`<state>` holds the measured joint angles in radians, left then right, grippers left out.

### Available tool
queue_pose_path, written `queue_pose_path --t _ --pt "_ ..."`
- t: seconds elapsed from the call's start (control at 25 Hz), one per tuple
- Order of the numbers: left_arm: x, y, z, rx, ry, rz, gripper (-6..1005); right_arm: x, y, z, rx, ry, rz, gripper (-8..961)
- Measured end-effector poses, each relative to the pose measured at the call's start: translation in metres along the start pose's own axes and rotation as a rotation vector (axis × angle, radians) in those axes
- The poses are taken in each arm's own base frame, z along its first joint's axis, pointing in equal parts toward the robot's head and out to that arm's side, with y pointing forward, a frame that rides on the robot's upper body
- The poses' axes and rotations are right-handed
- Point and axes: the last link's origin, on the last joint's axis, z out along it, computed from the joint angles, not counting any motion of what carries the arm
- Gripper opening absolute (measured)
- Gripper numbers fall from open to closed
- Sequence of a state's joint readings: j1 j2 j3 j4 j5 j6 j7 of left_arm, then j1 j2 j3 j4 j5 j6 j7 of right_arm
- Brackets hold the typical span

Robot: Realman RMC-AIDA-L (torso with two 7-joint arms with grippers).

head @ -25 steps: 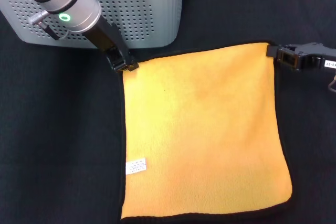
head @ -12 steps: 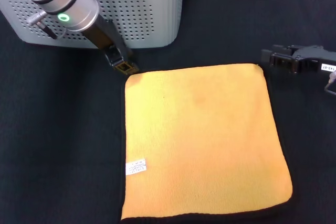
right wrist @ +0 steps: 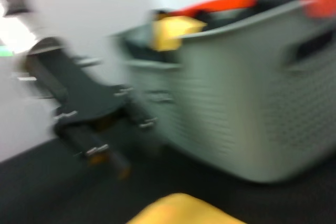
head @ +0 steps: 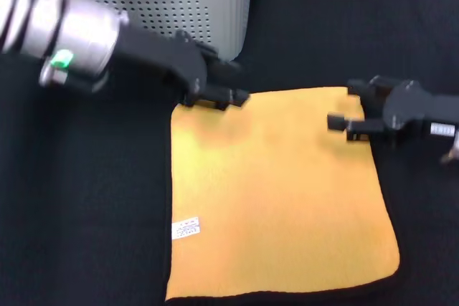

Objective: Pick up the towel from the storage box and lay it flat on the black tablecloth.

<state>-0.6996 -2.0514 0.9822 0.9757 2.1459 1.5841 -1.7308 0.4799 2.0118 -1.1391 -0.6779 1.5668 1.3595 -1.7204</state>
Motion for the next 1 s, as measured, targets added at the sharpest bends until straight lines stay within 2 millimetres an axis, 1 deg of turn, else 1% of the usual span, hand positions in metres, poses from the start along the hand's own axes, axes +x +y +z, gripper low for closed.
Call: queue_pose_path --t 0.12,0.16,0.2,0.28,0.32,0.4,0.48,0.56,0.68,0.8,1.0 --pt "-0.02 0.032 -0.019 -0.06 0.27 0.12 536 0.0 0.024 -0.005 -0.112 -0.043 -0.04 854" --pt "-0.031 0.043 -0.032 -0.058 0.366 0.157 537 -0.002 0.032 -0.005 -0.153 -0.055 -0.043 883" --pt "-0.035 0.046 -0.036 -0.057 0.39 0.164 538 -0.005 0.041 -0.004 -0.205 -0.065 -0.045 882" --pt "-0.053 0.061 -0.056 -0.05 0.478 0.175 539 -0.011 0.058 -0.001 -0.287 -0.078 -0.054 880" --pt "-0.059 0.066 -0.062 -0.051 0.511 0.178 540 -0.014 0.066 0.002 -0.319 -0.087 -0.064 879" --pt "-0.072 0.078 -0.078 -0.061 0.598 0.19 541 -0.019 0.08 0.008 -0.368 -0.101 -0.095 877" --pt "-0.083 0.085 -0.089 -0.064 0.634 0.187 543 -0.025 0.092 0.014 -0.403 -0.108 -0.127 875" --pt "-0.093 0.088 -0.094 -0.065 0.641 0.171 543 -0.028 0.098 0.02 -0.424 -0.11 -0.145 873" --pt "-0.102 0.091 -0.095 -0.065 0.635 0.154 543 -0.031 0.102 0.025 -0.43 -0.109 -0.157 872" --pt "-0.106 0.091 -0.094 -0.068 0.622 0.147 543 -0.033 0.102 0.026 -0.432 -0.116 -0.162 872" --pt "-0.105 0.09 -0.092 -0.074 0.61 0.139 543 -0.035 0.103 0.026 -0.433 -0.127 -0.164 872"
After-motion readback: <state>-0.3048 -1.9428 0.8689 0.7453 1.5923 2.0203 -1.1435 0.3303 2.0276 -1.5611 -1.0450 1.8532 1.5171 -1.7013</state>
